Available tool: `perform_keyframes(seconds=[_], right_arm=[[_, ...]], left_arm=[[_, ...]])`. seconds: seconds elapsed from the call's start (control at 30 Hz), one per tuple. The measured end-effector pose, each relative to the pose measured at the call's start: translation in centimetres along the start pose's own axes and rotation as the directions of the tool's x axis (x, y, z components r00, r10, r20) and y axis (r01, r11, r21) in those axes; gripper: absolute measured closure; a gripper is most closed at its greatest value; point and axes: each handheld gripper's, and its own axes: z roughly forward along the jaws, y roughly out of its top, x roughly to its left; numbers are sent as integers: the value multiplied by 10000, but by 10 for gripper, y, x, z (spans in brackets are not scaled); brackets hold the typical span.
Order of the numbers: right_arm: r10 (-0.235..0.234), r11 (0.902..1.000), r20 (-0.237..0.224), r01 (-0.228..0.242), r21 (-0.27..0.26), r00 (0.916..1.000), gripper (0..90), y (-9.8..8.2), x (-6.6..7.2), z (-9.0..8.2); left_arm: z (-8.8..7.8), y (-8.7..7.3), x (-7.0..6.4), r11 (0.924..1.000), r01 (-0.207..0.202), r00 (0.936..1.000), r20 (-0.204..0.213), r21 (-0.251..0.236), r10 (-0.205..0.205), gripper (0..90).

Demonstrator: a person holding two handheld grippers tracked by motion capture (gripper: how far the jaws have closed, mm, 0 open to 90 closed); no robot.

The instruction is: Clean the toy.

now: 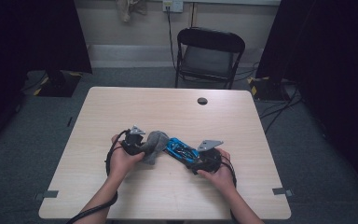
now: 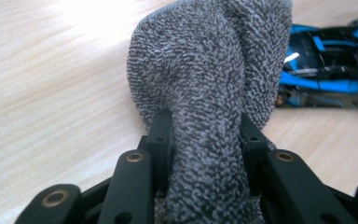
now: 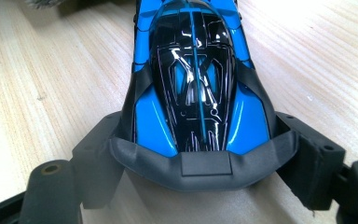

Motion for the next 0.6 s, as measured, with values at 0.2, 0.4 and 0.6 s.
perform_keyframes(seconds=[0.2,0.4,0.6], right_arm=[[27,10000,24,-28,47,10000,200,0,-1,0],[72,9999,-60,-71,126,10000,189,-1,-3,-3],[-39,9999,-242,42,108,9997,192,1,-5,-7]], left_arm=[[0,-9,1,10000,-68,9999,82,39,68,654],[-5,-12,1,9998,-185,9998,55,103,185,653],[-6,-17,2,9998,-173,9998,139,23,173,652]])
